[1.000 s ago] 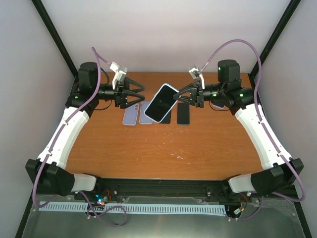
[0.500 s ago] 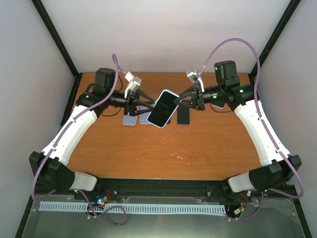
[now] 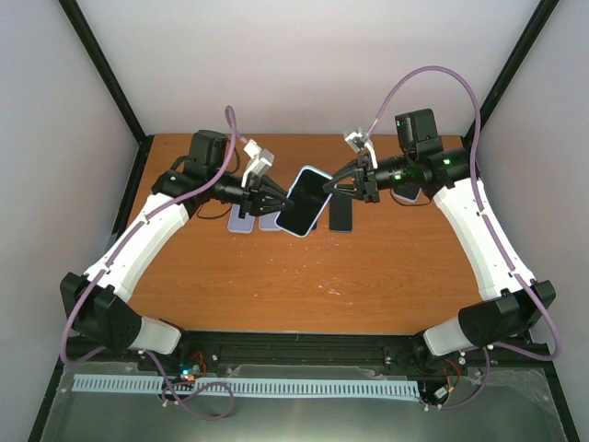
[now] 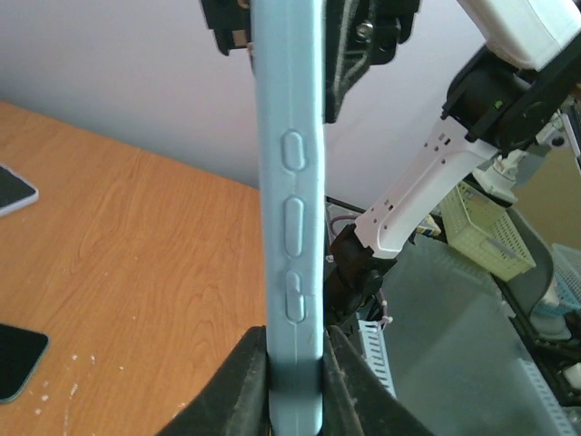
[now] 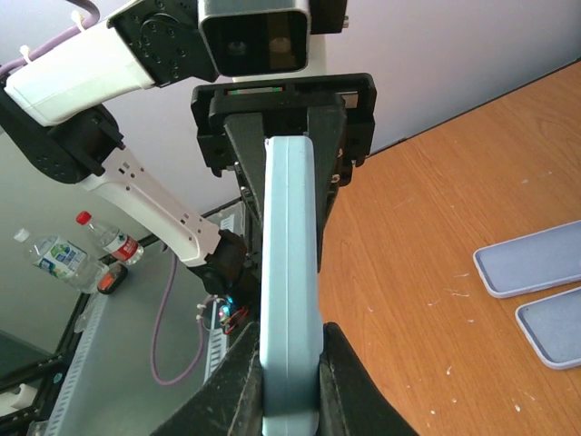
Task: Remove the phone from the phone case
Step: Remove the phone case from the phone.
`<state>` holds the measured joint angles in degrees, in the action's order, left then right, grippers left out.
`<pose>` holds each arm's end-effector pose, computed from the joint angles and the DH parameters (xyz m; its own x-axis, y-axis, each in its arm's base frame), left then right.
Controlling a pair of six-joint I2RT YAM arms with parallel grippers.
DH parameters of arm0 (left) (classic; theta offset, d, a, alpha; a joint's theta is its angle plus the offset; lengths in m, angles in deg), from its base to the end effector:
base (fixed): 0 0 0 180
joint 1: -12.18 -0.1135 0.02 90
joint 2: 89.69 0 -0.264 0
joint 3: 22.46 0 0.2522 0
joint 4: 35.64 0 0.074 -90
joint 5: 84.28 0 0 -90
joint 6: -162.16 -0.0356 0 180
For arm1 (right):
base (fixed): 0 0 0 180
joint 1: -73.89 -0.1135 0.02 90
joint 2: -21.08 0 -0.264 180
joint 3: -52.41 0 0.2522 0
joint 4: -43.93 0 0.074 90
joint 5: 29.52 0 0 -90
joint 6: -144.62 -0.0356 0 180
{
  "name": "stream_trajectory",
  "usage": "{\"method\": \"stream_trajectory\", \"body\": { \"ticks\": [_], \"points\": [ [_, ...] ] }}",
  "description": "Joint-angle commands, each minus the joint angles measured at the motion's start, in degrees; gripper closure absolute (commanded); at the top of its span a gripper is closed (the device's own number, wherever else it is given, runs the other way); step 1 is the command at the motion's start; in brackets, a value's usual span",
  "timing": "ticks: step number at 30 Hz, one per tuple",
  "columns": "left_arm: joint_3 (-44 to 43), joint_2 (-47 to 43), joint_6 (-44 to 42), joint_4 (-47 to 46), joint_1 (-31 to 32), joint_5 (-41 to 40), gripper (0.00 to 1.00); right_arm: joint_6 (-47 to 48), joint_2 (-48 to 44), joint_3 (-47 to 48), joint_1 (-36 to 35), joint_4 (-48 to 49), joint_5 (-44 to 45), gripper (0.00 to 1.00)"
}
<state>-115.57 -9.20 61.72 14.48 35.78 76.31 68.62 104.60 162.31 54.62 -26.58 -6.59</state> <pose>0.2528 -0.1471 0.3767 -0.4003 0.2406 -0.8843 0.9063 -0.0393 -0.4209 0.2527 0.1231 0.4267 -0.4557 -0.2592 -0.8516 -0.8892 0.0896 0.4486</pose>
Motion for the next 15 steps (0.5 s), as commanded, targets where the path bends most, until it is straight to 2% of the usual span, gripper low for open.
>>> {"method": "stream_trajectory", "body": {
  "ticks": [1,3,5,10,15],
  "points": [
    [-1.97,0.04,1.18,-2.25,0.48,-1.16,0.9,-0.76,0.57,3.23,-0.12,1.19,-2.14,0.97],
    [-1.09,-0.14,3.48,-4.65,0.51,-1.95,0.98,-2.76,0.66,2.98,-0.09,3.15,-2.01,0.97],
    [0.14,-0.4,6.38,-7.71,0.51,-2.29,0.99,-4.52,0.8,3.02,-0.07,4.99,-1.59,0.91],
    [3.57,-2.14,14.98,-18.36,-0.05,-1.97,0.99,-8.39,0.61,2.01,0.19,9.41,-0.86,0.56],
    [8.5,-4.49,26.28,-34.7,-1.48,-3.98,0.99,-19.13,-2.37,-5.51,0.64,24.36,1.88,0.37]
  ]
}}
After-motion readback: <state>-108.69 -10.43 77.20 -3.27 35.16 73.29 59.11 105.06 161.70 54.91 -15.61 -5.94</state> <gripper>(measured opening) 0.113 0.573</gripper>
